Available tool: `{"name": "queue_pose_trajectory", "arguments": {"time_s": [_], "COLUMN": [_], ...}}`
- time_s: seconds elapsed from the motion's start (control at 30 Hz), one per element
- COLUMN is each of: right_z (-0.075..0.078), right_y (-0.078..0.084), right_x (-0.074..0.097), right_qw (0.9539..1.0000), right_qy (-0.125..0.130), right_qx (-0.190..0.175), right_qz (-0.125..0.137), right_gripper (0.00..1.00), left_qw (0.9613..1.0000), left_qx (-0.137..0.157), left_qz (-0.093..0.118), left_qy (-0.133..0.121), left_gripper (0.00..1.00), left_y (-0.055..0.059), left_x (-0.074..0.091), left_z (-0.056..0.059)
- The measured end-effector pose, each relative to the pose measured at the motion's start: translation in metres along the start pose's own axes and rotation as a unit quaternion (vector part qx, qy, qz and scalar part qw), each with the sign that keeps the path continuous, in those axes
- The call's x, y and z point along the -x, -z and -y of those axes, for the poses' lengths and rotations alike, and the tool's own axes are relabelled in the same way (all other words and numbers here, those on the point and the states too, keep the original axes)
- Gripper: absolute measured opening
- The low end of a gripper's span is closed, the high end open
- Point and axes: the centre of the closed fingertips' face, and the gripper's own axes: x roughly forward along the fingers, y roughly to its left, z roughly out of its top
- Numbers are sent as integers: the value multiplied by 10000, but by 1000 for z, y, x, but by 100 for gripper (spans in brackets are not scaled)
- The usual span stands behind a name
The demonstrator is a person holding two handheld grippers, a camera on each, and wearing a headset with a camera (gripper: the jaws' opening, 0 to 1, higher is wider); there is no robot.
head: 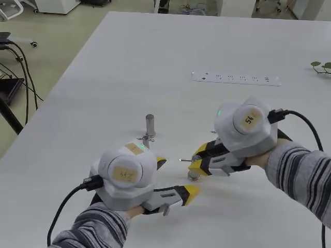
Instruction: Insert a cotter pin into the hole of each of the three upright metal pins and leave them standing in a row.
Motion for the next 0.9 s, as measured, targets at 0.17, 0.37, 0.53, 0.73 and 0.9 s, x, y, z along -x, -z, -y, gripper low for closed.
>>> {"name": "queue_pose_trajectory", "arguments": {"time_s": [0.17,0.37,0.53,0.73,0.9], "right_z": [10,19,28,35,32], "right_y": [-4,-11,-15,-18,-17], "right_x": [0,-4,-10,-16,-18], "right_qw": [10000,9999,9999,9998,9997], "right_qy": [69,99,109,124,119], "right_qx": [10,-8,-93,-133,-189], "right_qz": [-41,-69,-72,-102,-137], "right_gripper": [8,8,8,8,8], "left_qw": [9996,9992,9991,9989,9986], "left_qx": [137,79,-2,-23,-50], "left_qz": [113,209,188,240,270], "left_qy": [-206,-331,-376,-402,-456], "left_gripper": [58,65,70,76,83], "left_y": [-3,-6,-5,-4,-5], "left_x": [11,21,24,26,25], "left_z": [-9,-16,-22,-27,-30]}}
